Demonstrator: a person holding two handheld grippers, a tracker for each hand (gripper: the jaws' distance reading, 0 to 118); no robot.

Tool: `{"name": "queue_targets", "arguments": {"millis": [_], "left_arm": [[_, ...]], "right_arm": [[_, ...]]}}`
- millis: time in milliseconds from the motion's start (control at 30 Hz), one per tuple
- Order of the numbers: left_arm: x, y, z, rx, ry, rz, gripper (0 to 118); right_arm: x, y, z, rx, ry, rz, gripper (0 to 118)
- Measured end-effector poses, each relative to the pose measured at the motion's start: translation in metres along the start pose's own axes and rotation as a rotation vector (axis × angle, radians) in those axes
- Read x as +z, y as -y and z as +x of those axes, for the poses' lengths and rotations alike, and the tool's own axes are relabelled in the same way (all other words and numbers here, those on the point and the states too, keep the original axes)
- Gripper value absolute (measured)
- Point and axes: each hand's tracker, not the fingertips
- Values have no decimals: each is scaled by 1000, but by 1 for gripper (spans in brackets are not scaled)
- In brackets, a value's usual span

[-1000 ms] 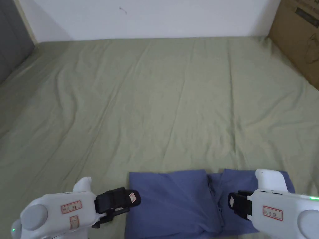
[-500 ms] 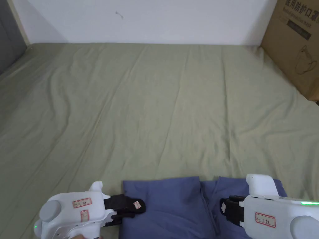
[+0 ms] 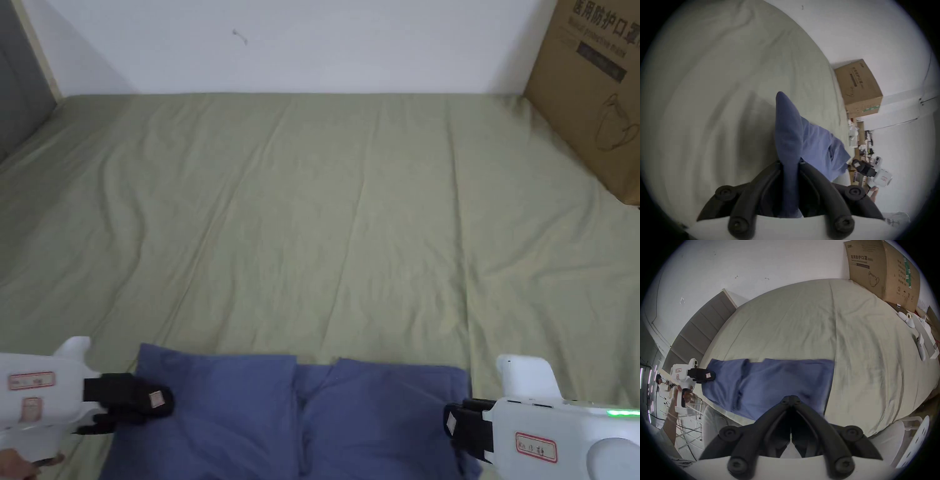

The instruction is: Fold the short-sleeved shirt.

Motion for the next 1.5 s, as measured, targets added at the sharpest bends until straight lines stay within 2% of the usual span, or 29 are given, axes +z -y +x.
{"name": "queue_targets", "arguments": {"millis": [100,200,367,533,700,800,867,900,933,967,1000,1033,1067,1167,1200,1267,1300,1333,1367,1433,1500], "left_arm": [[21,-4,-14,58,-66,23,7],[34,1,-11,80,-68,51,7],[40,4,44,35,-83,84,7],[45,-3,125,-4,-12,82,7],[8,-3,206,-155,-17,18,7],[-36,1,234,-177,35,-50,7],[-65,7,248,-136,55,-116,10],[-81,11,253,-154,66,-142,19],[-94,16,258,-163,85,-173,36],[-105,18,262,-185,102,-194,60],[-117,21,264,-211,122,-219,92],[-128,20,264,-207,125,-235,109],[-133,20,264,-201,113,-238,114],[-125,19,259,-193,107,-207,105],[-119,16,254,-192,99,-187,87],[-103,13,236,-171,76,-94,36],[-96,17,231,-174,66,-52,24],[-92,19,220,-161,46,-28,24],[-91,20,210,-163,4,-15,1],[-93,24,197,-167,-72,-24,1],[-99,32,184,-159,-65,-39,1]], "right_arm": [[-3,1,4,-19,-14,0,0],[-5,3,3,-22,-15,-5,0],[-6,4,4,-29,-25,-18,0],[-9,6,12,-42,-32,-7,0],[3,9,17,-69,-35,11,0],[8,12,24,-86,-36,19,0],[10,13,38,-97,-32,22,0],[12,15,43,-104,-25,25,0],[14,16,48,-114,-16,29,0],[15,17,52,-123,-12,29,0],[16,19,58,-137,-6,29,0],[17,20,63,-153,3,27,0],[19,21,67,-165,10,27,0],[21,27,78,-185,14,29,0],[22,27,80,-189,15,28,0],[20,29,78,-186,22,22,0],[19,29,78,-183,25,19,0],[18,29,78,-182,25,18,0],[15,29,77,-183,23,17,0],[13,28,75,-182,12,17,0],[11,26,70,-175,9,20,0]]}}
